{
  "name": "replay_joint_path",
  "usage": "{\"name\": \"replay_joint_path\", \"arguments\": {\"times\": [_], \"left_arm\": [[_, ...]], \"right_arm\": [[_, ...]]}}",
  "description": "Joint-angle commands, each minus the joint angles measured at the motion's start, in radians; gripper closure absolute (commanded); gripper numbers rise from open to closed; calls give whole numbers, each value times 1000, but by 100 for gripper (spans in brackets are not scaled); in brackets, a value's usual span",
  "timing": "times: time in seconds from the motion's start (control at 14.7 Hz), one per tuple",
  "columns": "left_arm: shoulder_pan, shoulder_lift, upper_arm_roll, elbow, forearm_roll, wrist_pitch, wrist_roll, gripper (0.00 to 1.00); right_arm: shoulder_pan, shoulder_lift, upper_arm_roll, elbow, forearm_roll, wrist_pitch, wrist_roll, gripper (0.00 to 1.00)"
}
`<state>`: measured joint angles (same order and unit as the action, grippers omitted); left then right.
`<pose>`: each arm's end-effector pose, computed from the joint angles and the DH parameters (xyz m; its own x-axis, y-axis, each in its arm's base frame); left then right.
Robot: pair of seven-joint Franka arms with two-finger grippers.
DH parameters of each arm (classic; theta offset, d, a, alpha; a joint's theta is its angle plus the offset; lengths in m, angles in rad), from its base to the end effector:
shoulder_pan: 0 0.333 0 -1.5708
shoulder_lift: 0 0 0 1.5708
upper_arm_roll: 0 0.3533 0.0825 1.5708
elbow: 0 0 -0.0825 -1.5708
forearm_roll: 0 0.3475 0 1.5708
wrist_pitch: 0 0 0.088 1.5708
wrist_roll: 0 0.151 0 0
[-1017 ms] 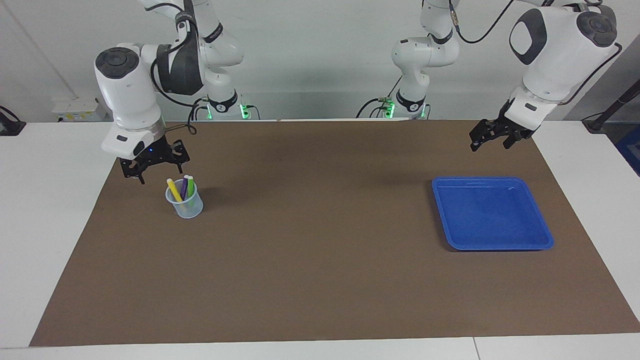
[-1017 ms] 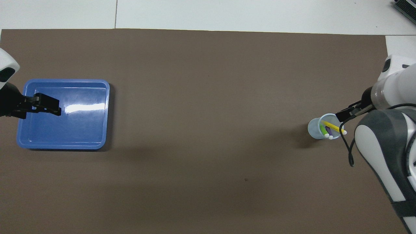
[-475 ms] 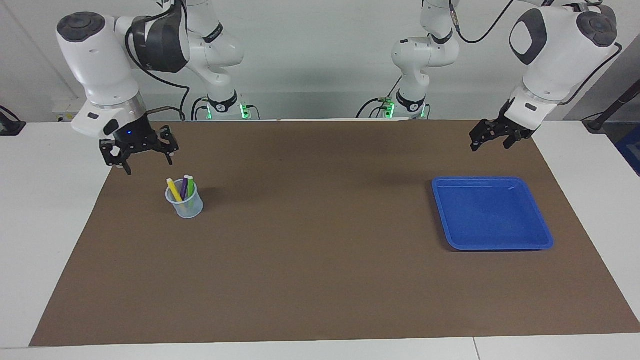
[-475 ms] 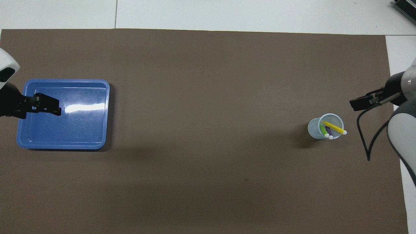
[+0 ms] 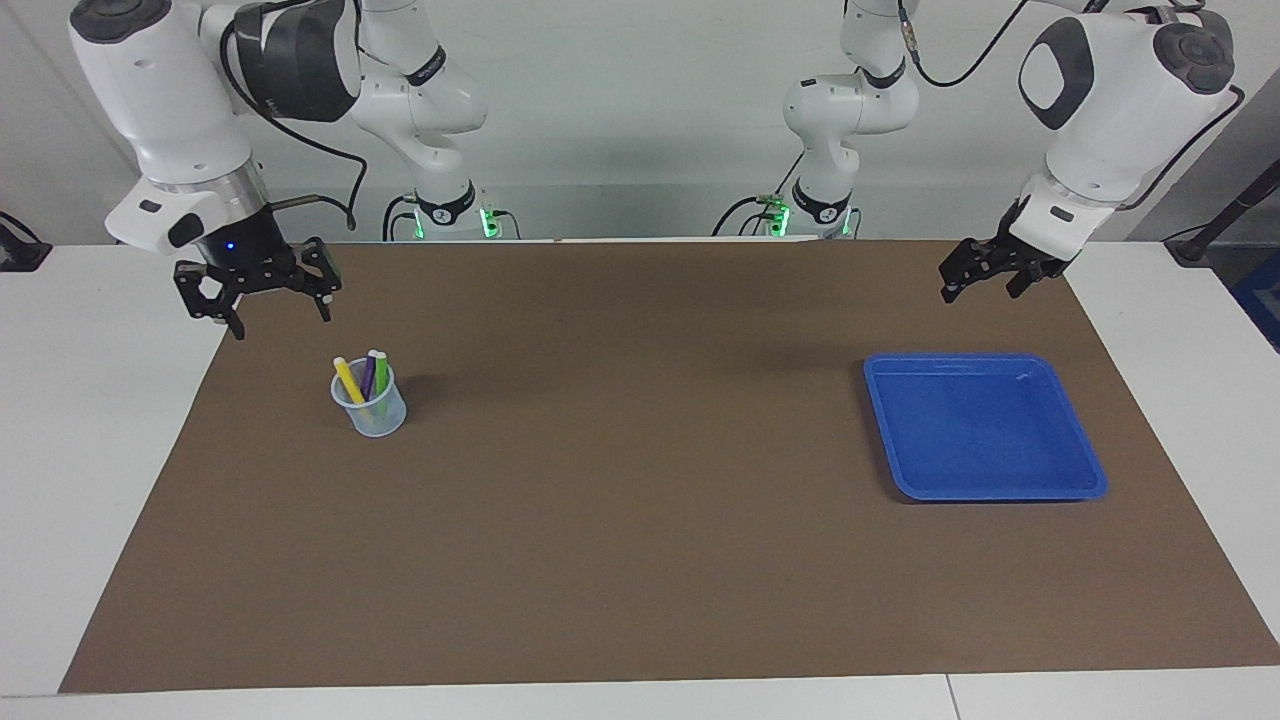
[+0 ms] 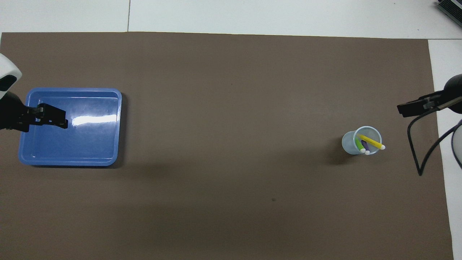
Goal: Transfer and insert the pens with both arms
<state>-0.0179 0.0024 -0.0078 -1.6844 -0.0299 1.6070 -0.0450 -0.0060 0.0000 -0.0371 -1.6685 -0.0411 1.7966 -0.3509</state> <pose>0.5135 -0.0176 0.5704 0.9965 0.0204 -0.0810 0.0226 -0.9994 0.0261 0.5422 -0.0286 0.5961 0.9443 0.3117 0.1057 0.3041 -0.9491 0.0822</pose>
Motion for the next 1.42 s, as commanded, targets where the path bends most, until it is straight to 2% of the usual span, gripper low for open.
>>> {"name": "replay_joint_path", "arguments": {"times": [0.0,0.41,0.75,1.36], "left_arm": [[13,-2,-12,8,19,-2,11,0],[10,-7,-18,9,19,-15,13,0],[12,-10,-32,26,19,-39,14,0],[12,-18,-32,14,18,-44,7,0]], "right_arm": [[-15,2,8,52,30,-52,27,0],[-28,2,8,93,75,-121,104,0],[-11,2,11,90,64,-126,338,0],[-22,3,11,79,70,-86,342,0]]}}
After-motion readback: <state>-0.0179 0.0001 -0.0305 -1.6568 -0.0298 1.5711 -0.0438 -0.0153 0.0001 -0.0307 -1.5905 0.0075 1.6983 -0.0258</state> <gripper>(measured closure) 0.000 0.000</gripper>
